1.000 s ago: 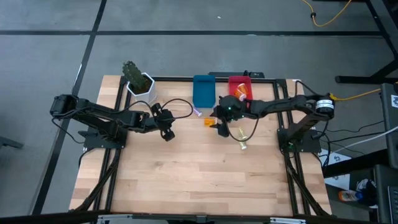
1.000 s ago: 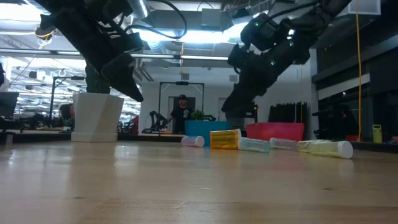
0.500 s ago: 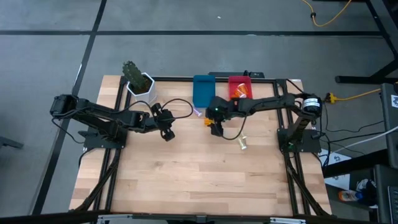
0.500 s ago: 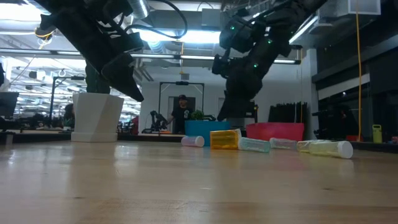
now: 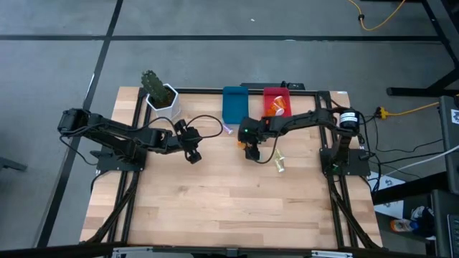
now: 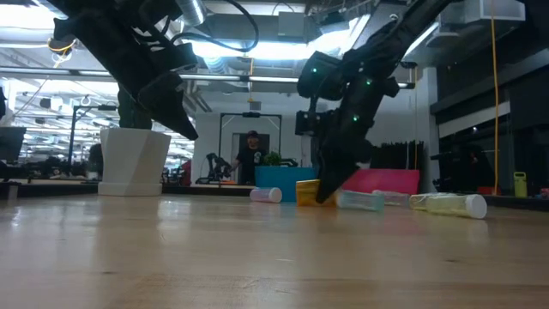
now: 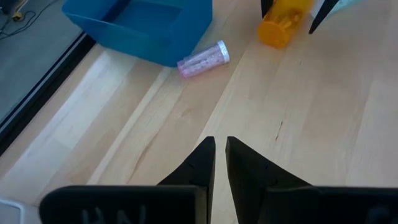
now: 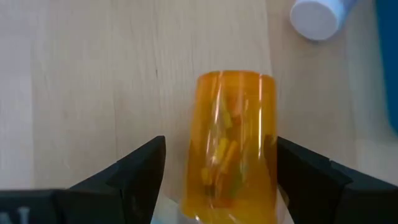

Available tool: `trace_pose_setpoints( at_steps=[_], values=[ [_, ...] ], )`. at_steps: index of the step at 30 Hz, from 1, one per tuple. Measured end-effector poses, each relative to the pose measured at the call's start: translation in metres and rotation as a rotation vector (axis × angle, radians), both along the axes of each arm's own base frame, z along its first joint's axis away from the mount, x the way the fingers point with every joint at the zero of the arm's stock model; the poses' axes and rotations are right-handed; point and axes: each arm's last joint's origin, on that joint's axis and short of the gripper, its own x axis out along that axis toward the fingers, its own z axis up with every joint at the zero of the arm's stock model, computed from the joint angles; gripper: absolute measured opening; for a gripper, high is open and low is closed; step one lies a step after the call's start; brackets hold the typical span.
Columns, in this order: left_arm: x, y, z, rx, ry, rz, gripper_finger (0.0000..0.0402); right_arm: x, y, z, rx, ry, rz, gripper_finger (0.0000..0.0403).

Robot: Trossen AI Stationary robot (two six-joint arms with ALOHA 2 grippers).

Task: Pick and place medicine bottles into bin by pill shape (circle, oval)
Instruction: Put the large orange pill bottle into the red bin

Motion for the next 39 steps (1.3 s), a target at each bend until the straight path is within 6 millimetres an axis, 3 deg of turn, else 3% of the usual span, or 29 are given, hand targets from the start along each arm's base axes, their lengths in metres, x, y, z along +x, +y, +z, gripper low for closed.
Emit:
trace_pose_setpoints(
  at_steps=[9,21,24,31,39],
  values=[
    [0.0,0.0,0.0,0.002,0.002,-0.002,0.0035,0.0,0.0,-0.001,0.001,0.007,0.0,0.0268],
    [0.0,0.0,0.0,0.003,0.002,-0.002,0.0035,-0.011,0.001,0.002,-0.009,0.096,0.062,0.018],
    [0.0,0.0,0.0,0.007,0.007,-0.007,0.0035,-0.017,-0.002,0.016,-0.013,0.087,0.053,0.0189],
    [0.0,0.0,0.0,0.008,0.009,-0.007,0.0035,-0.039,-0.014,0.074,-0.07,-0.051,0.006,0.0201],
    [0.0,0.0,0.0,0.007,0.006,-0.007,0.0035,-0.069,-0.053,0.119,-0.243,-0.183,-0.233,0.0193]
  ],
)
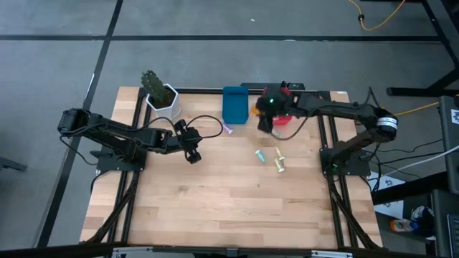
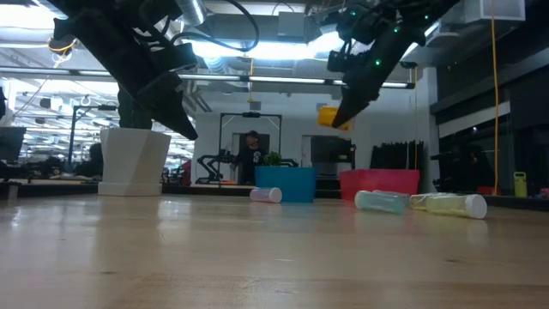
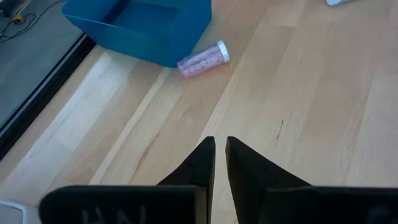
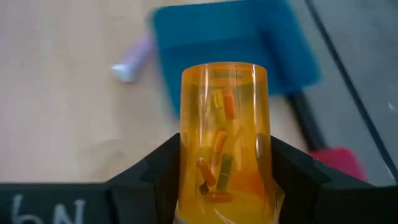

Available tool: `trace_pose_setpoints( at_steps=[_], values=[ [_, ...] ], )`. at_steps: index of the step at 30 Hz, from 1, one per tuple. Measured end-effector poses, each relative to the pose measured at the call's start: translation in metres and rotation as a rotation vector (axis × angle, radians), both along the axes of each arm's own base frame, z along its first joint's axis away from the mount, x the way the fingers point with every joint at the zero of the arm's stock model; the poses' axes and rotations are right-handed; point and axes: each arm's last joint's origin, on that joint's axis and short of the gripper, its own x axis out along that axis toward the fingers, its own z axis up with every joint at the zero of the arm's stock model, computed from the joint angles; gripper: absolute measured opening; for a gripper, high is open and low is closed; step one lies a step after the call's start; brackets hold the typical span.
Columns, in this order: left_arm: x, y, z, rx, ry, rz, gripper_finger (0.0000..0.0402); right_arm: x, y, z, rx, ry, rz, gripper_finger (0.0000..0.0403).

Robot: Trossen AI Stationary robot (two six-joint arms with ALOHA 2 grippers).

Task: Pick and place medicine bottles into bin by pill shape (circle, oval)
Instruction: Put the large orange pill bottle into the red bin

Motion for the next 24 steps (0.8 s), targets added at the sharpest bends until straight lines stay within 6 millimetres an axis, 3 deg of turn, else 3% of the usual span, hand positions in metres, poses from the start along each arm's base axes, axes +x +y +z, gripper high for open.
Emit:
trace_pose_setpoints(
  at_steps=[11,24],
  values=[
    [0.0,0.0,0.0,0.0,0.0,0.0,0.0035,-0.037,-0.064,-0.009,0.055,0.008,-0.284,0.0197],
    [0.0,0.0,0.0,0.0,0.0,0.0,0.0035,-0.057,-0.084,-0.013,0.143,0.002,-0.439,0.0198]
  ],
)
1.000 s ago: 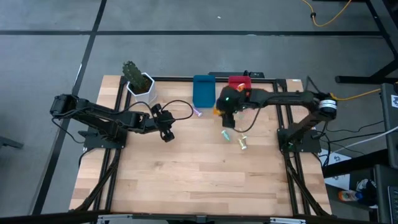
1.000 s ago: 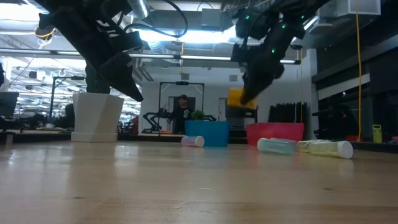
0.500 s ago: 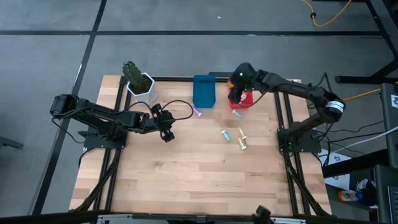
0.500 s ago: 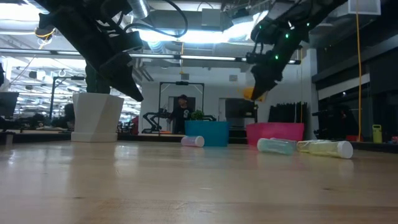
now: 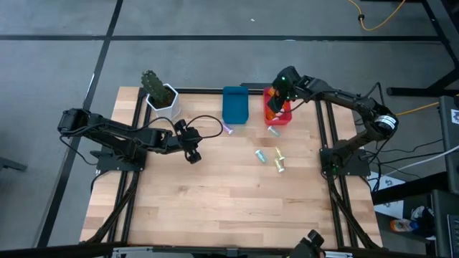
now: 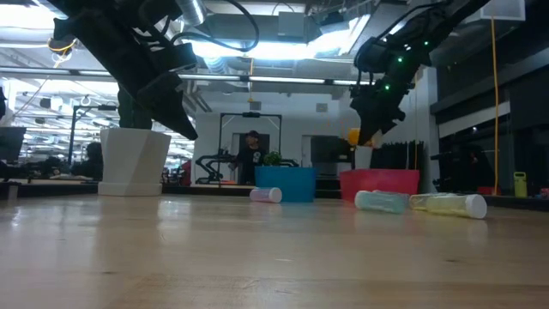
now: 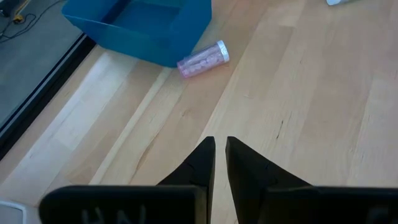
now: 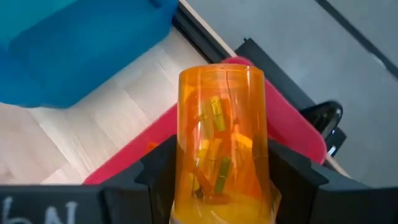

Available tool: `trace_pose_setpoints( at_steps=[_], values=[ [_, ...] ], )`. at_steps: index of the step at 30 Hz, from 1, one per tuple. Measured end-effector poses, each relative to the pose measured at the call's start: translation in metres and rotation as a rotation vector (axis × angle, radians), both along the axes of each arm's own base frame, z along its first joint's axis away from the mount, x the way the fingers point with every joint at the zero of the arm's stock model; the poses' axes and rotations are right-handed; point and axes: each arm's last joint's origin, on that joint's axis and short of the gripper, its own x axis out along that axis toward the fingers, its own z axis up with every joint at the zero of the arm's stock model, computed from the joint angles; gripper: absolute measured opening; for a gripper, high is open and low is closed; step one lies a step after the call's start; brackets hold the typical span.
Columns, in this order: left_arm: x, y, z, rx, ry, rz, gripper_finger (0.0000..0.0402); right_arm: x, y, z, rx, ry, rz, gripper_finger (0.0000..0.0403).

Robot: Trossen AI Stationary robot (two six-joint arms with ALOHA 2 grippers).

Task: Pick and place medicine bottles into bin by pill shape (circle, oval)
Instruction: Put the large orange pill bottle into the red bin

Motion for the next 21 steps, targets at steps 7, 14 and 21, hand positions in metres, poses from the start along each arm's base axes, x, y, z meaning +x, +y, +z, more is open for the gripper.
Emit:
trace_pose_setpoints(
  at_steps=[7,14,21],
  values=[
    [0.0,0.0,0.0,0.0,0.0,0.0,0.0035,-0.0078,-0.0029,-0.0025,0.03,0.033,-0.034,0.0212],
    [0.0,0.0,0.0,0.0,0.0,0.0,0.0035,-0.0094,-0.0041,-0.0024,0.0,0.06,-0.085,0.0252],
    [0.0,0.0,0.0,0.0,0.0,0.0,0.0035,-0.01,-0.0032,-0.0031,0.022,0.051,-0.115,0.0263]
  ],
)
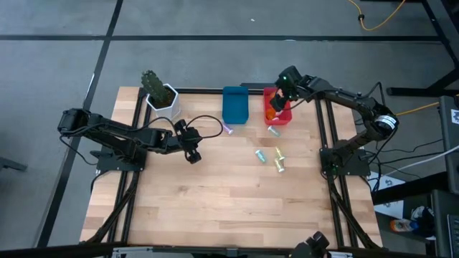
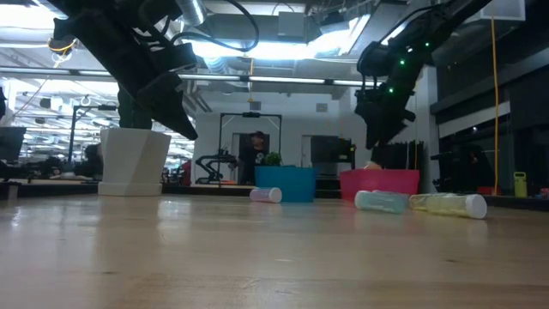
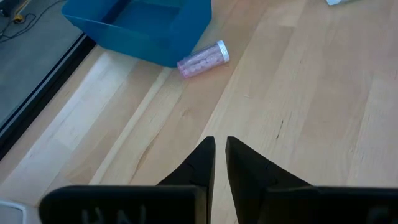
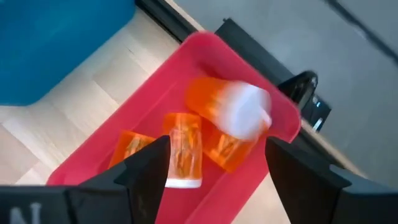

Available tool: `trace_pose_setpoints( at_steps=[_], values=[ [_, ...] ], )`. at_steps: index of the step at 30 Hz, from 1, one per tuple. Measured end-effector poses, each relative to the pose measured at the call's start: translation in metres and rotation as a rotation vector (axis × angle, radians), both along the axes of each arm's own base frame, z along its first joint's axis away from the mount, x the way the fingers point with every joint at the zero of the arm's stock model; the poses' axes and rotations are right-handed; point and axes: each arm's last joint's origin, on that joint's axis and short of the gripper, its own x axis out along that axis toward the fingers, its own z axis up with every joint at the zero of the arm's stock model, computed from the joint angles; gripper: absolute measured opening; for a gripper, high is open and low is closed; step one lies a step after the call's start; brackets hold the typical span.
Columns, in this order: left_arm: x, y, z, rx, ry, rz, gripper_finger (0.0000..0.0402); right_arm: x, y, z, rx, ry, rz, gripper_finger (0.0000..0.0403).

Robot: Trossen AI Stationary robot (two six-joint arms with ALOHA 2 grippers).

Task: Pick and place medicine bottles into bin by pill shape (circle, oval)
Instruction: Put the large orange pill bottle into the red bin, then put the bottom small yellow pill bottle into the blue bin

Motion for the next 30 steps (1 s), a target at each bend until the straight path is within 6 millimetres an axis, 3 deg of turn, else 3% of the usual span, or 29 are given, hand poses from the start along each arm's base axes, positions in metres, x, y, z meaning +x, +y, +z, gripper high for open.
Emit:
trace_pose_setpoints(
  at_steps=[11,17,30],
  values=[
    [0.0,0.0,0.0,0.0,0.0,0.0,0.0035,0.012,0.034,0.002,0.172,-0.039,0.088,0.0264],
    [0.0,0.0,0.0,0.0,0.0,0.0,0.0035,0.013,0.072,0.022,0.184,-0.056,0.163,0.0264],
    [0.0,0.0,0.0,-0.005,-0.003,0.005,0.0035,-0.011,0.149,0.045,0.255,0.055,0.181,0.0264]
  ],
)
